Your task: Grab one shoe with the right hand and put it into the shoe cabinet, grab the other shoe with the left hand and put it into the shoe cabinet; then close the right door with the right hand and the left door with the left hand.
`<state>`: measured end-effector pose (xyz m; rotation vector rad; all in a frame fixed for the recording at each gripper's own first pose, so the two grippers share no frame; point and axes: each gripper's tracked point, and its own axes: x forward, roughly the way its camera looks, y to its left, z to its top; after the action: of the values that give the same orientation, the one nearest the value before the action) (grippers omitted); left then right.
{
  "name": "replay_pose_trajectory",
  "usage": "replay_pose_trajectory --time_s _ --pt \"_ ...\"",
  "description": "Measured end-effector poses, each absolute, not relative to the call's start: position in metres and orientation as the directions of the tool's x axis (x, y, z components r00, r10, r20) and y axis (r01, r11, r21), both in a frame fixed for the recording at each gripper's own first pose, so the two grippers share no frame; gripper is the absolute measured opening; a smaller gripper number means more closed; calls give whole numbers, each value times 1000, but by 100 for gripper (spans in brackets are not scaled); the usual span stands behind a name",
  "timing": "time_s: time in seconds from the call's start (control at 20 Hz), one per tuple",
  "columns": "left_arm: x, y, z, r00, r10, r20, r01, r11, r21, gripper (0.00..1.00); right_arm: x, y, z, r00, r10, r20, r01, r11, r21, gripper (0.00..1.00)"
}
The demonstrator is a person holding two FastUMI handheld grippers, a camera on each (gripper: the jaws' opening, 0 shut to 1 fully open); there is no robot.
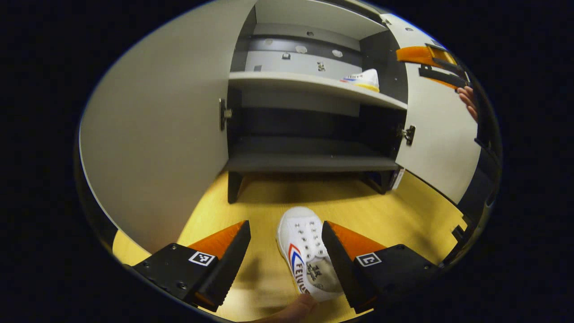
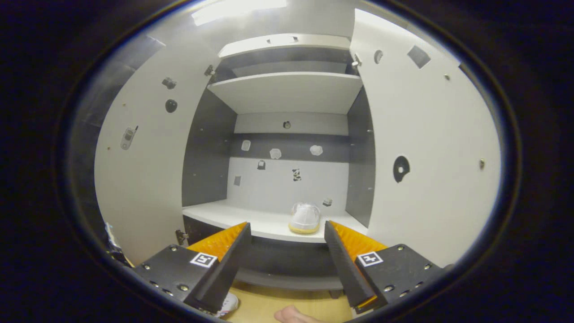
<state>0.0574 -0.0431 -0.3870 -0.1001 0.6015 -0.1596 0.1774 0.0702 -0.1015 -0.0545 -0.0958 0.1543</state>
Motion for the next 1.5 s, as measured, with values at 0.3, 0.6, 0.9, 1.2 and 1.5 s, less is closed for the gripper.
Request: replay_pose_trajectory --time_s 0.3,0.6,0.9,1.2,1.5 --pt "28 -60 -448 646 -249 -721 179 968 -175 99 143 40 -127 990 70 122 -59 994 -92 98" --pt "36 -55 -465 569 -273 -775 185 961 -203 96 138 37 -136 991 69 116 -59 994 -88 98" --pt "45 -64 -466 573 -332 -749 211 943 -257 44 142 40 -143 991 75 107 -64 992 -106 98" --pt "51 -58 -436 635 -301 -712 227 953 -200 2 136 39 -142 990 93 105 -82 991 -107 98" --pt "84 -62 -345 779 -294 -554 247 956 -160 2 132 29 -144 991 83 110 -72 993 -97 98"
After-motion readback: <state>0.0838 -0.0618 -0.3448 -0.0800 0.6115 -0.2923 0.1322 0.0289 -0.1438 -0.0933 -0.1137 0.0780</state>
